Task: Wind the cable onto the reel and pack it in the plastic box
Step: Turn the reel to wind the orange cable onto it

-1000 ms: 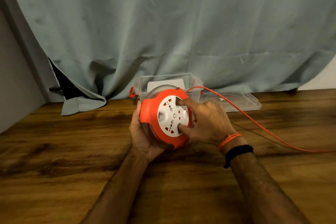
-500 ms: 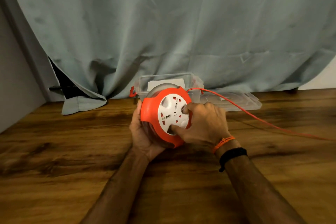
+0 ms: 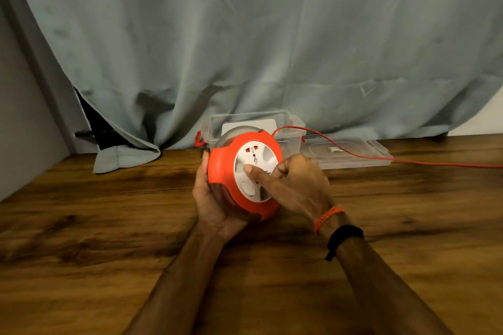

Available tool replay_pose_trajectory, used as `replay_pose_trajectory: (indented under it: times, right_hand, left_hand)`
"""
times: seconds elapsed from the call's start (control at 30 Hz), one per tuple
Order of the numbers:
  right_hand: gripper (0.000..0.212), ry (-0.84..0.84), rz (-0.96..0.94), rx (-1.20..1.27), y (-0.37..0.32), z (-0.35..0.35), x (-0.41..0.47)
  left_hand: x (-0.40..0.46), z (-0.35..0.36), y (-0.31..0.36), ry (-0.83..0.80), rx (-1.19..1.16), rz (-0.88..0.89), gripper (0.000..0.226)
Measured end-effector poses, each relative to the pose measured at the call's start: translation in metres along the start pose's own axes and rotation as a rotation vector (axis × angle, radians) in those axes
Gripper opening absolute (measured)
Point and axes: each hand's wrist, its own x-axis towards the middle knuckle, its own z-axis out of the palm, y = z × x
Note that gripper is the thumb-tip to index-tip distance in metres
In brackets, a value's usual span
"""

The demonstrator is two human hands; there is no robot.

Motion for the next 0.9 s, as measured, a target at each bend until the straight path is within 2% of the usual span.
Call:
replay_pose_trajectory:
  times: [0.07,0.1,0.17,0.23,0.47,0.67,0.9]
  right_hand:
    - [0.053,0.142,-0.115,0.011,0.002,-0.012,0.006]
    - [0.044,0.155,-0.172,-0.034,0.002,-0.018,0.007]
    - [0.037,0.074,-0.257,-0.117,0.006,-0.027,0.005]
    - [0.047,0.012,-0.289,-0.171,0.01,-0.026,0.005]
    - [0.067,0.037,-0.413,-0.307,0.016,-0.021,0.004]
    - [0.066,0.224,-0.474,-0.385,0.02,-0.01,0.004]
    - [0.067,0.259,-0.503,-0.387,0.023,-0.006,0.006]
  left_hand:
    - [-0.001,0.004,0.0,-0.001,0.031,0.005,0.079]
    - [0.0,0.001,0.0,-0.017,0.026,-0.003,0.08]
    - [0.0,0.002,0.0,-0.016,-0.001,-0.016,0.08]
    - [0.001,0.0,-0.001,0.001,0.005,-0.018,0.08]
    - [0.001,0.001,0.0,0.062,0.024,-0.023,0.079]
    - [0.001,0.003,-0.002,0.017,0.024,-0.047,0.082]
    - [0.001,0.001,-0.002,0.025,0.022,-0.032,0.08]
